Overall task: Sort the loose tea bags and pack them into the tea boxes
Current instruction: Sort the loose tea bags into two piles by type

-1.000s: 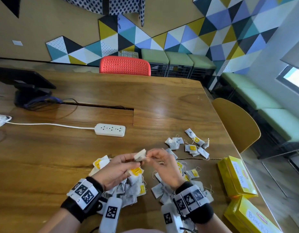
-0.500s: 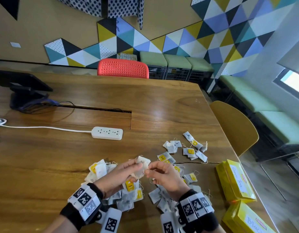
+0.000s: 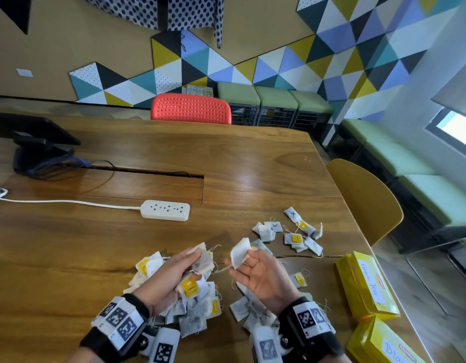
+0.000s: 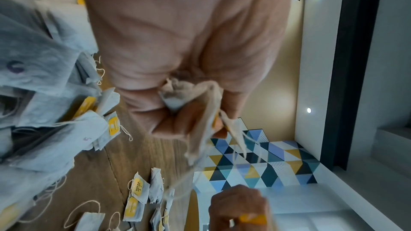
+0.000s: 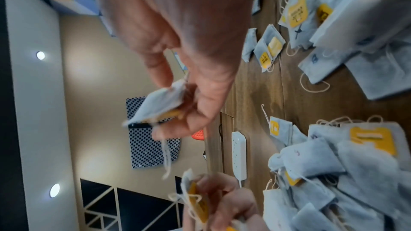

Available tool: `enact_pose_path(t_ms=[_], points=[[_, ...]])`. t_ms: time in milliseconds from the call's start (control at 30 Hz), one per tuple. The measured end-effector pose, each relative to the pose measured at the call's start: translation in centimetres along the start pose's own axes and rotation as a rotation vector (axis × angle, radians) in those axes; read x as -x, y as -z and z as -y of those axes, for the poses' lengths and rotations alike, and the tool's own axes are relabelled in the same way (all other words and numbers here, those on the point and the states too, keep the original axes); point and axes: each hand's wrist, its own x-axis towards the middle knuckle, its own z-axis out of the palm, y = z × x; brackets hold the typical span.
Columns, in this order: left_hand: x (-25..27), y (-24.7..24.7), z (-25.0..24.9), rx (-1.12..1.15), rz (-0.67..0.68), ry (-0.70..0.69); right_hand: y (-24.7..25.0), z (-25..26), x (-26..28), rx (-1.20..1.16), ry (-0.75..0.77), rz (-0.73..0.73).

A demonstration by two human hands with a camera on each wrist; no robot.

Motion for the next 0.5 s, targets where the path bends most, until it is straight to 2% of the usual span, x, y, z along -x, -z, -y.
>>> enact_pose_path(t_ms=[100, 167, 267, 433, 500], points=[[0.1, 0.3, -0.1, 0.013, -0.038, 0.018, 0.2, 0.6, 0.1, -0.174, -0.054, -0.041], [0.0, 0.4, 0.0, 0.017, -0.049, 0.029, 0.8, 0.9, -0.1, -0.308, -0.074, 0.005], [0.0, 0.4, 0.0, 0.015, -0.048, 0.039, 1.6, 1.0, 0.0, -0.367, -0.085, 0.053], [-0.5, 0.3, 0.0, -0.003, -0.133, 0.042, 1.9, 1.2, 0.8, -0.322, -0.12, 0.013], [-0.7, 0.3, 0.0, -0.019, -0.156, 0.041, 2.1, 1.5, 1.0, -0.137, -0.19, -0.03]])
